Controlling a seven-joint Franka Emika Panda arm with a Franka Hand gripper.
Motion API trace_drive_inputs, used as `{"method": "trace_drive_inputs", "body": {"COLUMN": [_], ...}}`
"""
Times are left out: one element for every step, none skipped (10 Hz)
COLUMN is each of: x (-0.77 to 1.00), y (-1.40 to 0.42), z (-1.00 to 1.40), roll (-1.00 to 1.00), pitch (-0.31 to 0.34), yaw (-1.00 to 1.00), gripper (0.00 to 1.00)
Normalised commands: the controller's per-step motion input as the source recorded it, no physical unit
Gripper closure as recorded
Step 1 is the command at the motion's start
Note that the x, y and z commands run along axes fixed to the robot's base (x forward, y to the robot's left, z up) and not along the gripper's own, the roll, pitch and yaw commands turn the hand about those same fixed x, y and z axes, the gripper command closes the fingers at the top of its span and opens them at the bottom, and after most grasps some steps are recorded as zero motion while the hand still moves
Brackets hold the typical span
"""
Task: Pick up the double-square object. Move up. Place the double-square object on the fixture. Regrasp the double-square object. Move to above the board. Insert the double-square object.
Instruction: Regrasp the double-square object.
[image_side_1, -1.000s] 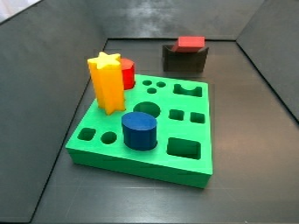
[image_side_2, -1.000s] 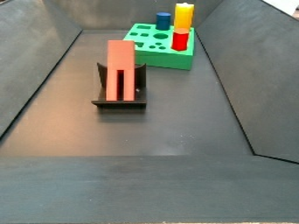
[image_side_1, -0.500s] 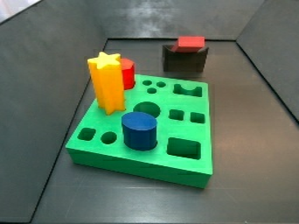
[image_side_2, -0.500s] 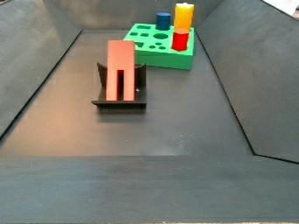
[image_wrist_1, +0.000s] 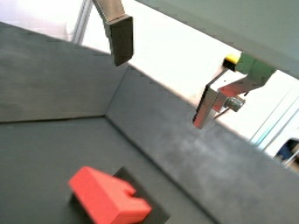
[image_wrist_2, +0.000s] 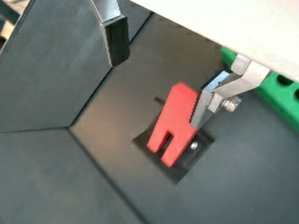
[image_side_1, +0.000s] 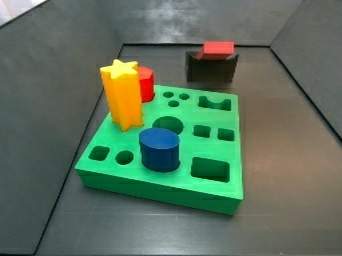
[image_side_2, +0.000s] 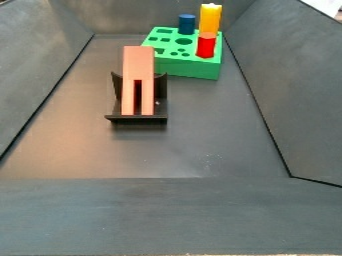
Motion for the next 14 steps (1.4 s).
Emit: {"method": "trace_drive_inputs", "body": {"x": [0.1,0.1,0.1,0.1,0.09,0.08,0.08,0.03,0.04,0.05,0.06,0.07,0.07,0.07], "y": [-0.05,-0.05,-0.05,-0.04,-0.04,-0.04,-0.04,0.05,0.05,0.04,0.04,0.04,0.03,0.03], "z": [0.0,-0.01,-0.01,0.0,0.0,0.0,-0.01,-1.0,-1.0,-1.0,-1.0,-1.0,-1.0,-1.0], "roll": [0.93,0.67,0.54,0.32,0.23,0.17,0.16,0.2,0.2,0.17,0.12,0.1,0.08,0.08], "pitch": [0.215,0.197,0.183,0.145,0.107,0.061,0.044,-0.063,-0.081,-0.119,-0.151,-0.162,-0.158,-0.152], "yaw": [0.13,0.17,0.18,0.21,0.22,0.22,0.22,0.27,0.23,0.17,0.11,0.07,0.02,-0.01], "gripper": [0.0,0.0,0.0,0.0,0.0,0.0,0.0,0.0,0.0,0.0,0.0,0.0,0.0,0.0]}}
